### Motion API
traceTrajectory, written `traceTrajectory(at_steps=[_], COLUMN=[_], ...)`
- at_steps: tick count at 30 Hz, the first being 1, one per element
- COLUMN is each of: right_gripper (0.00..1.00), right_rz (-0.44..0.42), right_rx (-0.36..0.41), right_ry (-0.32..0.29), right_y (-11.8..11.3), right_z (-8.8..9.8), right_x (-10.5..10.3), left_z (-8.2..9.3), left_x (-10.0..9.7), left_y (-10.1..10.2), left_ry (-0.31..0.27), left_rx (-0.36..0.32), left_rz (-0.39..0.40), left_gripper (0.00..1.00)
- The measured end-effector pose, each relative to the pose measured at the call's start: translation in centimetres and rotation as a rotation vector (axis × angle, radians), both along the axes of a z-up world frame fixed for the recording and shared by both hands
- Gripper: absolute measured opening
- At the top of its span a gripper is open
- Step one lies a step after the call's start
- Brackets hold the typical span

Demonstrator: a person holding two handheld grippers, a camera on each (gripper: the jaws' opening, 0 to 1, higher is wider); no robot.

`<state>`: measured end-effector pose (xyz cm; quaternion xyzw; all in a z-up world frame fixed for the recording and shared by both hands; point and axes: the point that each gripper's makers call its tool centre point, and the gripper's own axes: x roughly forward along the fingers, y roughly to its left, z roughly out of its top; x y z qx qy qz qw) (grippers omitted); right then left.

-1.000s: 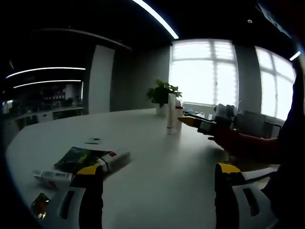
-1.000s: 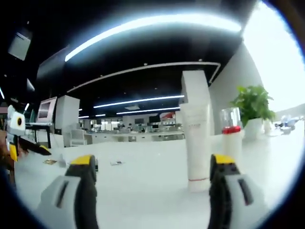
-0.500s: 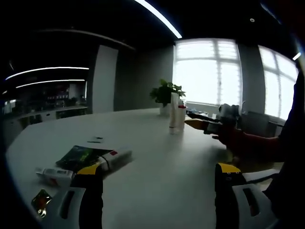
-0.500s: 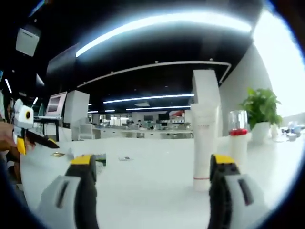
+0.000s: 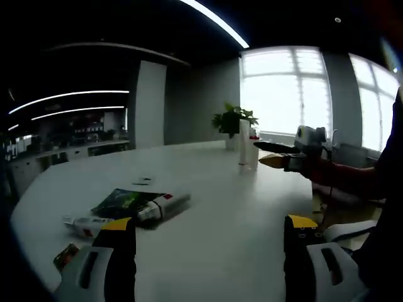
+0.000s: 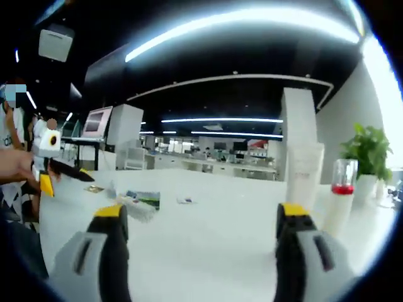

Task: Arrange the skincare products in the storage area until every visible bottle or jar stands upright without overlapping.

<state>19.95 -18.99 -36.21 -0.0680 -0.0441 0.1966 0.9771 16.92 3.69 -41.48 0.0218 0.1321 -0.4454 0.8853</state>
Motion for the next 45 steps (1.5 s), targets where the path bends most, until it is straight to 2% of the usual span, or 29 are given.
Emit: traceTrajectory(at_steps=[9, 11, 17, 22, 25, 31, 41, 45], right_gripper=[0.98, 0.98, 0.98, 0.97, 0.97, 0.95, 0.92, 0.92], right_rz=[0.070, 0.083, 0.106, 0.145, 0.174, 0.273, 0.343, 0.395], right_rx=[-0.020, -0.027, -0.028, -0.056, -0.063, -0.162, -0.233, -0.294], right_ry=[0.019, 0.026, 0.022, 0.040, 0.039, 0.074, 0.086, 0.109], right_y=[2.8, 3.4, 3.4, 4.2, 4.5, 6.5, 8.1, 9.3], right_z=[-0.7, -1.0, -1.0, -1.3, -0.6, -0.5, 0.2, -0.1], right_x=[0.0, 0.0, 0.4, 0.8, 1.2, 1.9, 3.7, 4.1], left_z=[-0.7, -0.9, -1.1, -1.0, -0.9, -1.3, -1.8, -1.8], left_x=[-0.4, -0.6, -1.6, -2.3, -2.5, -2.7, -2.1, -2.1], left_y=[2.3, 3.2, 5.1, 6.0, 6.5, 7.4, 8.4, 8.5], left_ry=[-0.011, -0.006, 0.006, 0.001, -0.003, 0.001, 0.009, 0.009], left_rx=[0.034, 0.036, 0.007, 0.009, 0.009, 0.013, 0.005, 0.002], left_rz=[0.072, 0.109, 0.148, 0.174, 0.189, 0.212, 0.226, 0.228], left_gripper=[1.00, 1.00, 1.00, 1.00, 1.00, 1.00, 1.00, 1.00])
